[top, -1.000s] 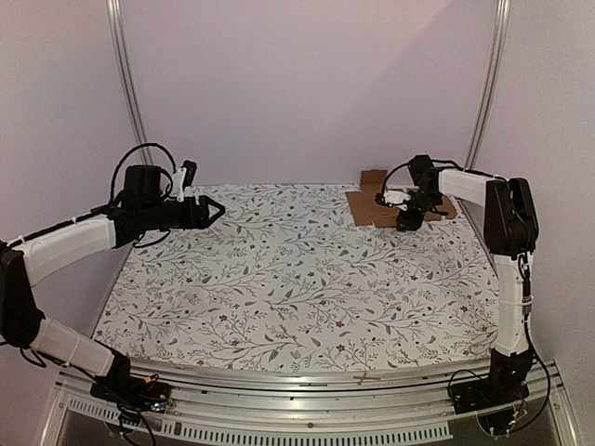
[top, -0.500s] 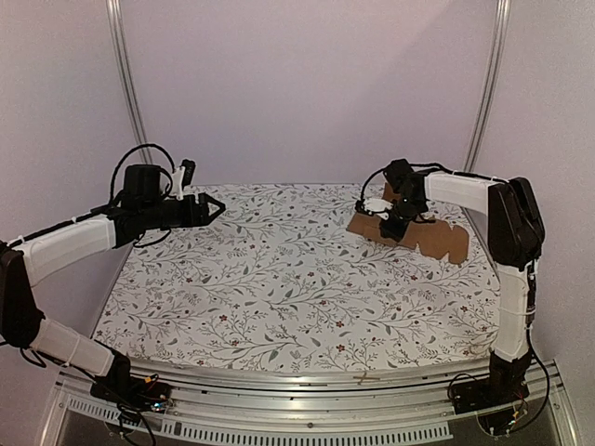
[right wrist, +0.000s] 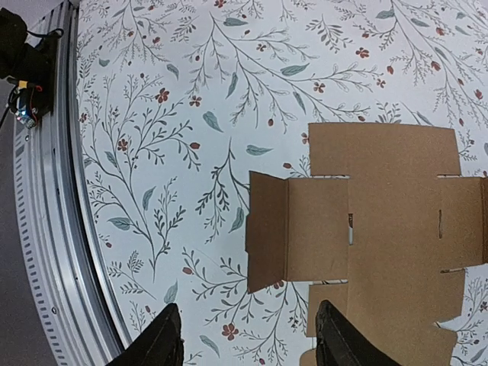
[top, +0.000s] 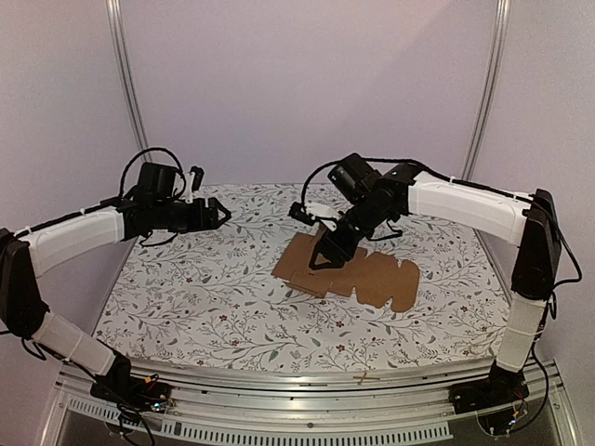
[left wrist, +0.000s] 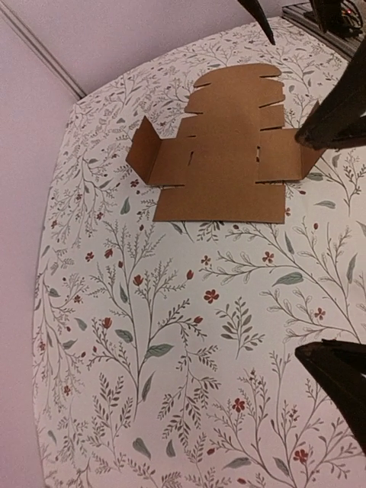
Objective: Fold the paper box
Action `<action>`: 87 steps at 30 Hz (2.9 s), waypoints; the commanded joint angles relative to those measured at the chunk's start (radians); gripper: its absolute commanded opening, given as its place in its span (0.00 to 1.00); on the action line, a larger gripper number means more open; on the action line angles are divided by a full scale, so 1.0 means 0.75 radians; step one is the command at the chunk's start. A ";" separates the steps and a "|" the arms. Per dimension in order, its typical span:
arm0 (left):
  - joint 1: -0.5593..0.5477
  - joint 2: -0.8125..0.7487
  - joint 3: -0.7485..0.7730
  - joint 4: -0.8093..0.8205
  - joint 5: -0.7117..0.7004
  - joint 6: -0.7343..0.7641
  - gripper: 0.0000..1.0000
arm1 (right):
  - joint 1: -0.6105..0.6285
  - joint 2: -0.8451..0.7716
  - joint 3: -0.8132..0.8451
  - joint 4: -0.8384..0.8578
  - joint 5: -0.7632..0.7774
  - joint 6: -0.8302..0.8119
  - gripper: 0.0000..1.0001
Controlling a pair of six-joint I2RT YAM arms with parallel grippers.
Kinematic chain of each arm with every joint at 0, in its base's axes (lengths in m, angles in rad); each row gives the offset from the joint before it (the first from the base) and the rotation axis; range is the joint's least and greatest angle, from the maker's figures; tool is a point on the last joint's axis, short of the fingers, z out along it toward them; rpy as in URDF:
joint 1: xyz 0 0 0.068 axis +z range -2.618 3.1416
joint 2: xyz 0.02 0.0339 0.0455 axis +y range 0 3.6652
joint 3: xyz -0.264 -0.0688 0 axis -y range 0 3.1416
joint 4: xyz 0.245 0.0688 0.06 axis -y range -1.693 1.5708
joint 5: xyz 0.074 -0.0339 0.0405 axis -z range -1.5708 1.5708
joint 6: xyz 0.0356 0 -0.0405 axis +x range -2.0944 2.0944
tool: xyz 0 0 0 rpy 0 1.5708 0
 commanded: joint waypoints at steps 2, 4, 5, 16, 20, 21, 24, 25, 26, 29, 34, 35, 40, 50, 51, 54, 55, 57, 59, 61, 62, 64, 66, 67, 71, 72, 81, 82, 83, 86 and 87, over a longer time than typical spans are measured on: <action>-0.259 -0.126 -0.064 -0.165 -0.263 -0.406 0.97 | -0.197 -0.188 -0.065 -0.010 0.037 -0.033 0.58; -0.447 -0.185 -0.159 -0.102 -0.455 -0.533 0.99 | -0.256 -0.234 -0.140 0.056 0.123 -0.060 0.58; -0.552 -0.197 -0.184 -0.098 -0.581 -0.598 0.99 | -0.275 -0.248 -0.168 0.097 0.170 -0.099 0.58; -0.991 -0.054 -0.124 -0.124 -0.789 -0.761 0.95 | -0.341 0.237 0.145 0.200 0.475 -0.398 0.57; -1.062 -0.058 -0.130 -0.167 -0.801 -0.791 0.92 | -0.345 0.408 0.289 0.199 0.462 -0.388 0.59; -1.076 -0.058 -0.134 -0.179 -0.809 -0.805 0.91 | -0.345 0.460 0.343 0.198 0.462 -0.379 0.59; -1.108 -0.066 -0.142 -0.195 -0.827 -0.828 0.88 | -0.353 0.548 0.429 0.195 0.425 -0.346 0.57; -1.116 -0.067 -0.146 -0.197 -0.832 -0.835 0.86 | -0.356 0.579 0.450 0.194 0.394 -0.338 0.55; -1.123 -0.066 -0.150 -0.197 -0.835 -0.845 0.84 | -0.359 0.598 0.473 0.191 0.381 -0.320 0.52; -1.128 -0.066 -0.159 -0.196 -0.838 -0.870 0.81 | -0.366 0.639 0.525 0.176 0.377 -0.284 0.41; -1.131 -0.067 -0.155 -0.196 -0.846 -0.856 0.80 | -0.379 0.645 0.525 0.140 0.373 -0.258 0.14; -1.132 -0.069 -0.155 -0.196 -0.849 -0.853 0.80 | -0.384 0.638 0.512 0.133 0.366 -0.250 0.09; -1.133 -0.098 -0.194 -0.179 -0.888 -0.868 0.80 | -0.404 0.515 0.318 0.114 0.402 -0.177 0.00; -1.060 -0.055 -0.196 -0.153 -1.020 -0.905 0.91 | -0.426 -0.142 -0.312 0.038 0.372 0.345 0.13; -1.036 -0.024 -0.178 -0.131 -0.935 -0.899 0.90 | -0.426 -0.187 -0.353 0.029 0.357 0.381 0.21; -1.013 0.095 -0.079 -0.121 -0.802 -0.891 0.87 | -0.427 -0.343 -0.397 -0.071 0.225 0.358 0.32; -1.015 0.136 -0.042 -0.157 -0.775 -0.896 0.86 | -0.428 -0.382 -0.396 -0.117 0.205 0.346 0.34; -1.021 0.208 0.016 -0.209 -0.732 -0.934 0.84 | -0.428 -0.438 -0.414 -0.158 0.185 0.270 0.37; -1.022 0.270 0.042 -0.226 -0.695 -0.974 0.83 | -0.428 -0.504 -0.450 -0.158 0.182 0.225 0.38; -1.022 0.312 0.049 -0.198 -0.667 -0.995 0.79 | -0.428 -0.545 -0.482 -0.148 0.174 0.196 0.40; -1.022 0.331 0.052 -0.180 -0.658 -1.004 0.78 | -0.428 -0.565 -0.495 -0.141 0.168 0.192 0.40; -1.021 0.361 0.069 -0.156 -0.651 -1.013 0.76 | -0.428 -0.585 -0.519 -0.128 0.157 0.183 0.41; -1.019 0.389 0.096 -0.155 -0.664 -1.009 0.74 | -0.429 -0.604 -0.539 -0.115 0.156 0.173 0.41; -1.014 0.402 0.111 -0.154 -0.673 -1.003 0.73 | -0.428 -0.611 -0.546 -0.111 0.156 0.171 0.41; -0.978 0.444 0.137 -0.139 -0.698 -0.974 0.69 | -0.428 -0.639 -0.570 -0.098 0.145 0.158 0.41; -0.959 0.452 0.140 -0.131 -0.690 -0.969 0.68 | -0.428 -0.645 -0.579 -0.094 0.143 0.156 0.41; -0.859 0.565 0.174 -0.042 -0.524 -0.882 0.40 | -0.428 -0.780 -0.683 -0.040 0.159 0.131 0.41; -0.860 0.577 0.184 -0.040 -0.519 -0.870 0.36 | -0.428 -0.794 -0.695 -0.033 0.166 0.128 0.41; -0.859 0.587 0.196 -0.043 -0.517 -0.855 0.32 | -0.429 -0.813 -0.705 -0.029 0.169 0.124 0.41; -0.859 0.625 0.266 -0.070 -0.511 -0.785 0.20 | -0.428 -0.838 -0.721 -0.029 0.164 0.111 0.41; -0.859 0.632 0.288 -0.078 -0.509 -0.756 0.18 | -0.429 -0.845 -0.723 -0.031 0.150 0.100 0.42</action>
